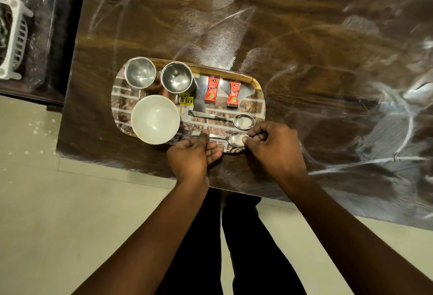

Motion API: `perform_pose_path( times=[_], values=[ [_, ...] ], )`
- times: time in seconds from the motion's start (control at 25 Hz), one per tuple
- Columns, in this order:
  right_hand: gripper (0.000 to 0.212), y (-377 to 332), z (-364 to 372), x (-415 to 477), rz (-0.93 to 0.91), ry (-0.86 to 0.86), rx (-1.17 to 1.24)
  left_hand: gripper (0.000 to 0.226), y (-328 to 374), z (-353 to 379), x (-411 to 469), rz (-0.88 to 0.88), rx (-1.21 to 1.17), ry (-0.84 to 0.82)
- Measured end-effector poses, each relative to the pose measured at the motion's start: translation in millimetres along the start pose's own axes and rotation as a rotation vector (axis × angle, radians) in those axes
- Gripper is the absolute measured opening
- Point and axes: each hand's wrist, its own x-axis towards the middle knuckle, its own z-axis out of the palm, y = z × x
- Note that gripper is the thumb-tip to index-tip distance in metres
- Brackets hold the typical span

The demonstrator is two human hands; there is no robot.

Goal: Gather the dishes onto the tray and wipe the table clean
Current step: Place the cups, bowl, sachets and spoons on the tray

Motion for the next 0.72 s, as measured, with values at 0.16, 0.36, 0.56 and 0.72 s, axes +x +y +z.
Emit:
perform_pose_path(
  times=[0.16, 0.36, 0.56, 0.72],
  values=[
    [0.005, -2, -4, -3, 0.015, 0.003, 0.046, 0.024, 3, -8, -6, 0.028, 0.021, 0.008],
    [0.009, 3, -22, -1, 0.087, 0.116, 0.144, 0.032, 33, -70, -8, 0.413, 0.16, 0.131],
    [0.012, 3, -28, 19, 0.206, 0.186, 0.271, 0.01, 117, -124, 71, 0.695, 0.327, 0.368],
    [0.012, -2, -16, 34, 0.313, 0.148, 0.446, 0.038, 159, -115, 113, 0.464, 0.576, 0.099]
  ],
)
